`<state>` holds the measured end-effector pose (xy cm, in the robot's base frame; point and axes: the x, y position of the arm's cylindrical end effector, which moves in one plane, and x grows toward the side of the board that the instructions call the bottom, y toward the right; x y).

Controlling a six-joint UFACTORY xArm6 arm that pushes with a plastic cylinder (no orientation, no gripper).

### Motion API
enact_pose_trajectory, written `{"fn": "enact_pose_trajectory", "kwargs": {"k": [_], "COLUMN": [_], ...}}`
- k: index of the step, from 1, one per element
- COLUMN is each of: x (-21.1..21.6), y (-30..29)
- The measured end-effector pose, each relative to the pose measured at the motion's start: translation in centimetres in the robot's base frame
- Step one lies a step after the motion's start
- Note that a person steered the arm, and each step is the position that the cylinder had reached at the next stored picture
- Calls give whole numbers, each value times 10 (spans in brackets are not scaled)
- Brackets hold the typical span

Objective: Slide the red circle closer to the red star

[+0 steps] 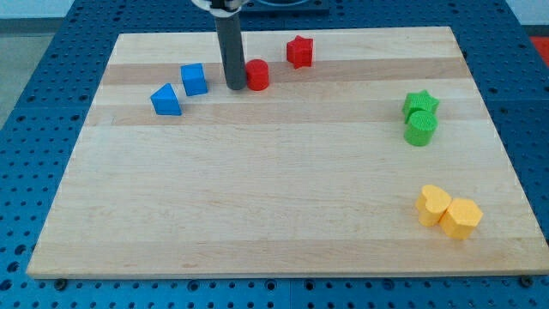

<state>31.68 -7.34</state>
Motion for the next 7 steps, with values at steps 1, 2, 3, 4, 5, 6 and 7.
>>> {"fn": "enact_pose_trajectory", "kwargs": {"k": [1,2,3,4,5,6,7], "x": [-5,-7,-10,-16,-22,-23,-23], "y": [13,26,34,40,45,43,-6]}}
